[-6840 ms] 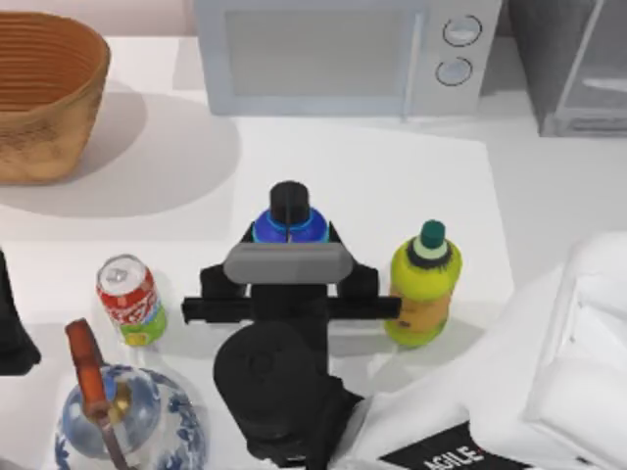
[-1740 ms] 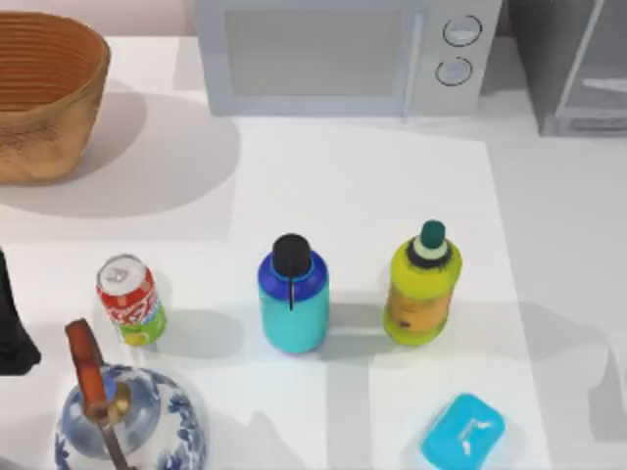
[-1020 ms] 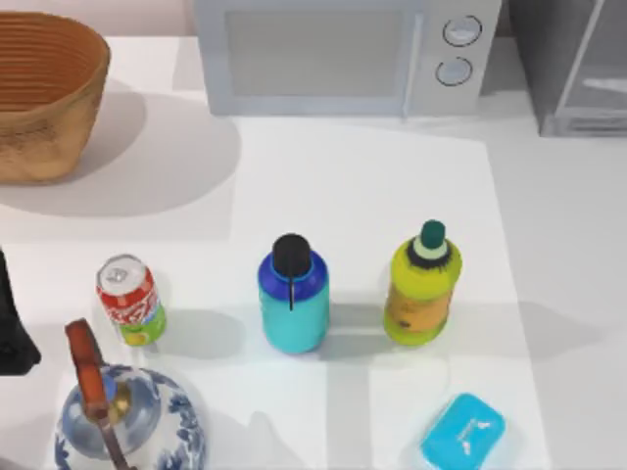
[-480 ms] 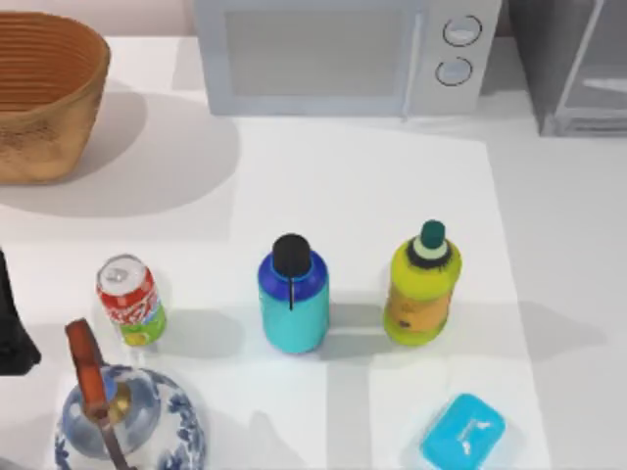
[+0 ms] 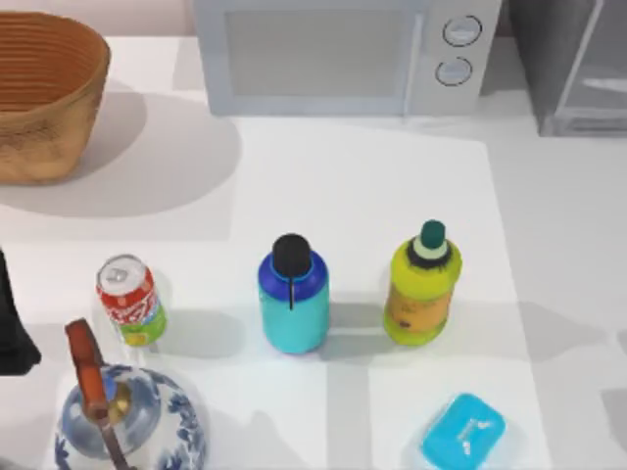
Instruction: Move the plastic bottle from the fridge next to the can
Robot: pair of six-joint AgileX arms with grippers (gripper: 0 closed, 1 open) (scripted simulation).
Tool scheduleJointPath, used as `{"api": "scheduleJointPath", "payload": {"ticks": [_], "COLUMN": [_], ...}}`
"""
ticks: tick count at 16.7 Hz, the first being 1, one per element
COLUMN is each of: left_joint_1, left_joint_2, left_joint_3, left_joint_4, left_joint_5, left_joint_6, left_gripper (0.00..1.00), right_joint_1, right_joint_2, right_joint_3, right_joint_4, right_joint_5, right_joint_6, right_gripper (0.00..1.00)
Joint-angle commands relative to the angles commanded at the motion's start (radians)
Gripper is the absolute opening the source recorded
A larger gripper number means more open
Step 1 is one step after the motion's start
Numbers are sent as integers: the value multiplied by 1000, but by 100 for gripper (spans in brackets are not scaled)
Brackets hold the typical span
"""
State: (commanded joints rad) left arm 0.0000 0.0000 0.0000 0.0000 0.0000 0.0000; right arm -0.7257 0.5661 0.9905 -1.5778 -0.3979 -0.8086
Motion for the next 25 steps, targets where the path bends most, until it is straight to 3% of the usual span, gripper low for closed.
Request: {"api": "scheduleJointPath", "payload": {"ticks": [7, 12, 15, 19, 25], "left_joint_1": [0, 0, 0, 0, 0], "left_joint_2": [0, 0, 0, 0, 0], "left_joint_3": [0, 0, 0, 0, 0], "left_joint_4": [0, 0, 0, 0, 0], "left_joint_5": [0, 0, 0, 0, 0], "left_joint_6": [0, 0, 0, 0, 0], "left_gripper": [100, 100, 100, 100, 100], "right_joint_1": [-670, -992, -1077, -1085, -1009], "right_joint_2": [796, 1152, 1240, 1249, 1252], "right_joint_3": [222, 314, 337, 339, 334], "right_joint_4": [20, 79, 103, 105, 201], "right_joint_5": [-331, -497, -546, -550, -537], "right_joint_6": [-781, -1130, -1216, -1224, -1118], "right_gripper": [100, 100, 100, 100, 100]}}
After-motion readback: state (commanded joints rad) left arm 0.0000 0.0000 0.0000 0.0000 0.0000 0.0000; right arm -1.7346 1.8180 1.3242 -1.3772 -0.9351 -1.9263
